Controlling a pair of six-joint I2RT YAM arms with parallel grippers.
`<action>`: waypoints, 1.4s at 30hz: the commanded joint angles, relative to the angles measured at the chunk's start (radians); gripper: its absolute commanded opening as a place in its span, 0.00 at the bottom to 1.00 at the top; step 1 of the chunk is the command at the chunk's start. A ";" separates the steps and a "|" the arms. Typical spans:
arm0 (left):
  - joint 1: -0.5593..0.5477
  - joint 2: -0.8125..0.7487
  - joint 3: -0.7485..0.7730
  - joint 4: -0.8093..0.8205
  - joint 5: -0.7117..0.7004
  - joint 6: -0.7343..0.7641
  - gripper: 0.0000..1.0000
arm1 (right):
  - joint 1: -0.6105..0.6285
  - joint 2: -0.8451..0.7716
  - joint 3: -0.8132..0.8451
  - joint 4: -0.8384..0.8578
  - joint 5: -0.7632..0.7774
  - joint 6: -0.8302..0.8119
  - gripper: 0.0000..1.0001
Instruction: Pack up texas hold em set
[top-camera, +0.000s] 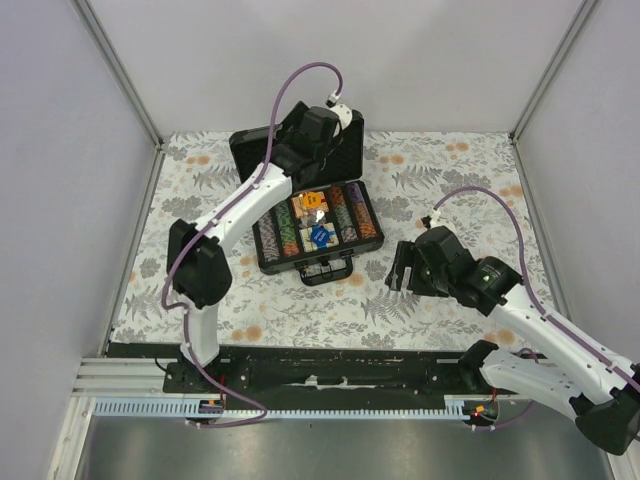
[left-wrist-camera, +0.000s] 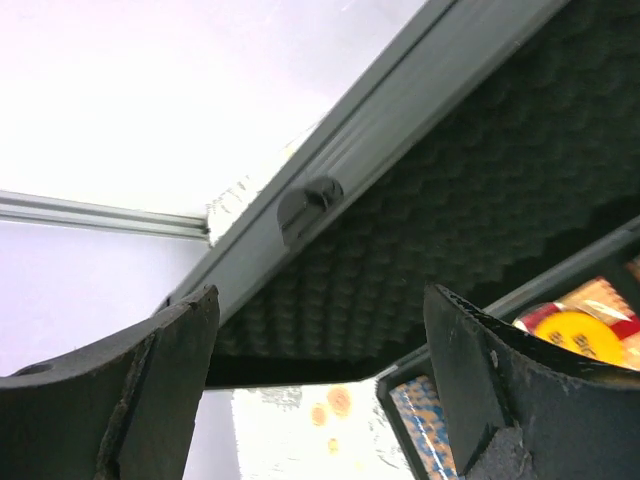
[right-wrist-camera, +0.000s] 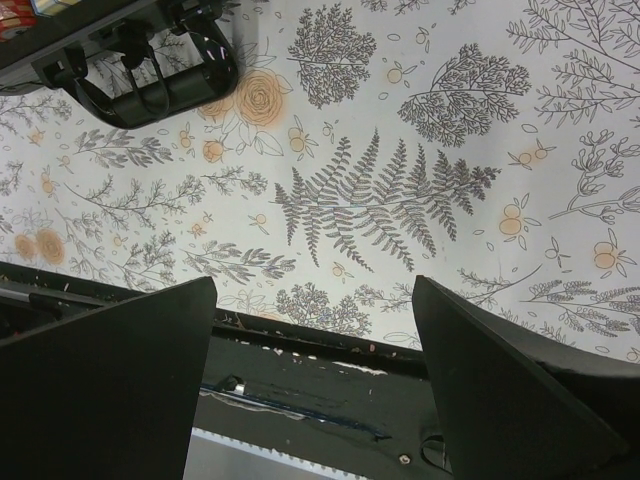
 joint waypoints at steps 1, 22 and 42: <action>0.030 0.098 0.144 -0.032 -0.113 0.152 0.89 | -0.003 0.018 0.051 -0.001 0.035 -0.010 0.87; 0.038 0.112 0.143 -0.150 0.017 0.006 0.48 | -0.002 0.042 0.050 0.010 0.034 0.002 0.87; -0.085 -0.081 -0.340 -0.145 0.214 -0.583 0.44 | -0.005 0.025 0.036 0.048 0.024 0.013 0.87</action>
